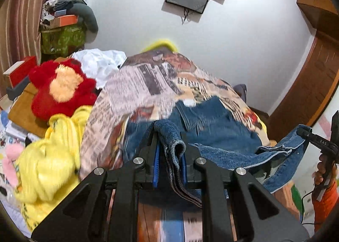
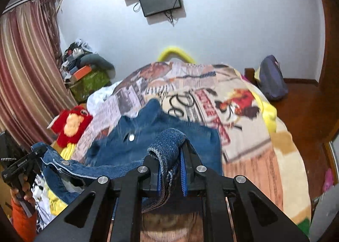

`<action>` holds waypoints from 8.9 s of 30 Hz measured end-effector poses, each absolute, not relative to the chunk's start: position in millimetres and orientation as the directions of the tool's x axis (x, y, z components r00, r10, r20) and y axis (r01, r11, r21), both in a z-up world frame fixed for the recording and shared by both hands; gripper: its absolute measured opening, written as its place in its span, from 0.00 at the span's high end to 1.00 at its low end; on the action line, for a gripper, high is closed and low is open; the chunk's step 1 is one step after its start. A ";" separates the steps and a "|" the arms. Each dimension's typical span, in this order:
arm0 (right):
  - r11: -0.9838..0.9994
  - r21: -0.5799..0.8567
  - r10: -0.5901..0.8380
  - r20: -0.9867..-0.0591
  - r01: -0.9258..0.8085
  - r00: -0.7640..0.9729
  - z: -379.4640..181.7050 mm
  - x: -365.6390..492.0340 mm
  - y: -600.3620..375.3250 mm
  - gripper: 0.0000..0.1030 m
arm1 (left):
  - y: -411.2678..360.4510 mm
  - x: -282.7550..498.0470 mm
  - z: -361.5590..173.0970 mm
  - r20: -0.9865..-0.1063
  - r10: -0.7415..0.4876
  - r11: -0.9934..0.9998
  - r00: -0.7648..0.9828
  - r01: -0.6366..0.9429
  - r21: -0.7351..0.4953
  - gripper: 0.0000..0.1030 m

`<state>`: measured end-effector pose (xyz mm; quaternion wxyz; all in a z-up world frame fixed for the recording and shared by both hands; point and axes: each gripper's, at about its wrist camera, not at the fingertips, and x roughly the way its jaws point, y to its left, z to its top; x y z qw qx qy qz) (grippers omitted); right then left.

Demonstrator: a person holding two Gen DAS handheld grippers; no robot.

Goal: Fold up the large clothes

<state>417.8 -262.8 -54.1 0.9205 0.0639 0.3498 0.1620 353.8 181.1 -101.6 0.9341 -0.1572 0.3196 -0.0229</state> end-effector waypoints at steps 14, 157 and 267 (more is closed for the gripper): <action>0.967 0.216 0.249 -0.702 -0.134 0.667 -115.4 567.9 -225.4 0.90 | 206.5 485.0 -157.0 -0.690 -0.099 0.943 0.717 -0.154 -0.296 0.84; 0.959 -0.087 0.063 -0.863 -0.271 0.501 -205.2 484.1 -246.1 0.10 | 198.6 395.9 -255.0 -0.836 0.167 0.966 0.523 -0.255 0.034 0.07; 0.931 0.266 0.352 -0.832 -0.248 0.429 -120.2 394.7 -333.8 0.08 | -135.2 359.5 -165.9 -0.781 -0.343 0.839 0.522 0.544 -0.005 0.17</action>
